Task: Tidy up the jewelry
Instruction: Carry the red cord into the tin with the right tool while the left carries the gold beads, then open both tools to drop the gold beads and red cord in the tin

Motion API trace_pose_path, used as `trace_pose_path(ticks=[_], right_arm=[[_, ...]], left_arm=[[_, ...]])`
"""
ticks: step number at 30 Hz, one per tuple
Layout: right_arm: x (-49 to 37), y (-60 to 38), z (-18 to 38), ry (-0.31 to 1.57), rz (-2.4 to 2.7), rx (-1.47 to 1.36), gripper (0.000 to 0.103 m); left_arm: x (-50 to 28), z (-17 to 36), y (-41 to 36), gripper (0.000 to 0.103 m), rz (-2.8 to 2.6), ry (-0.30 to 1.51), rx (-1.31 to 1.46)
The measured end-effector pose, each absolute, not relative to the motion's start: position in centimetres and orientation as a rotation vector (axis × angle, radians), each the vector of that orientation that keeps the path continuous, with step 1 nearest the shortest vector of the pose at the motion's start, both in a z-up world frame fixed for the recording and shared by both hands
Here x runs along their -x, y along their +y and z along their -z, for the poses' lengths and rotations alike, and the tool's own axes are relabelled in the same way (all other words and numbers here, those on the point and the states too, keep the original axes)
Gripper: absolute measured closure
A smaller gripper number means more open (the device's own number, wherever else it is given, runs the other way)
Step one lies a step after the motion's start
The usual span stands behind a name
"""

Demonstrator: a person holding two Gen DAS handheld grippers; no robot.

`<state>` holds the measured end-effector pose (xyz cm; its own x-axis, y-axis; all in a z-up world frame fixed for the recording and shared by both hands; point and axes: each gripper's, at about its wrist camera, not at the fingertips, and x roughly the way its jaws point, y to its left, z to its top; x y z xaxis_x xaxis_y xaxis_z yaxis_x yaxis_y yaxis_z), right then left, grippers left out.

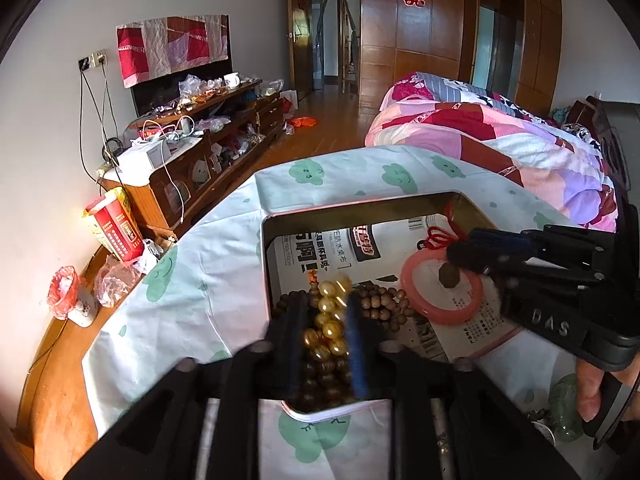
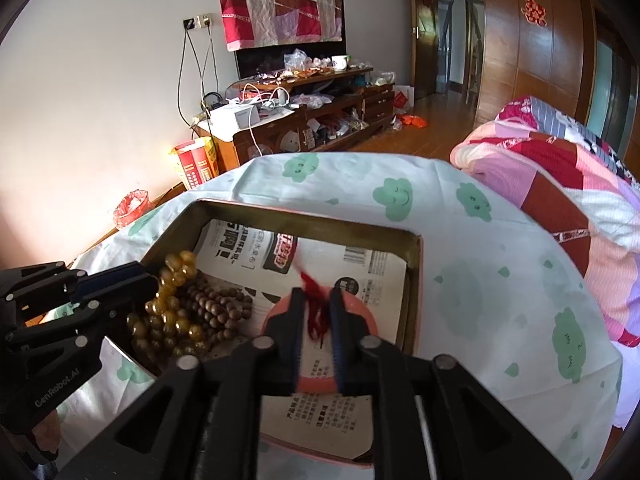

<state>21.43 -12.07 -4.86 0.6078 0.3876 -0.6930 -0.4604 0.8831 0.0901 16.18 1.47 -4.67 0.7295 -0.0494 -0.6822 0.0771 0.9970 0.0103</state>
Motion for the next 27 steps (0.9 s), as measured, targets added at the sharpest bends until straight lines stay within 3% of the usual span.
trace_pose_path(ticks=[1,2,3,17,27], right_arm=[[-21.4,-12.2,4.9,0.777,-0.490,0.096,0.067],[-21.4,-12.3,4.9,0.775,-0.488,0.093,0.045],[-21.2,-12.5,4.8,0.760,-0.482,0.086,0.032],[-19.9,-13.9,3.7,0.732,-0.432,0.094,0.032],[-17.4,-14.8,2.8,0.715,-0.424,0.099,0.026]], left_arm=[[-16.0,4.5,1.5,0.046,0.049,0.737,-0.046],[-15.8,4.3,1.7,0.038,0.030,0.718,-0.049],[-15.5,4.0,1.7,0.033,0.030,0.700,-0.046],[-15.0,3.9,1.8,0.032,0.005,0.711,-0.023],[-11.8,3.7,2.3,0.032,-0.014,0.712,-0.018]])
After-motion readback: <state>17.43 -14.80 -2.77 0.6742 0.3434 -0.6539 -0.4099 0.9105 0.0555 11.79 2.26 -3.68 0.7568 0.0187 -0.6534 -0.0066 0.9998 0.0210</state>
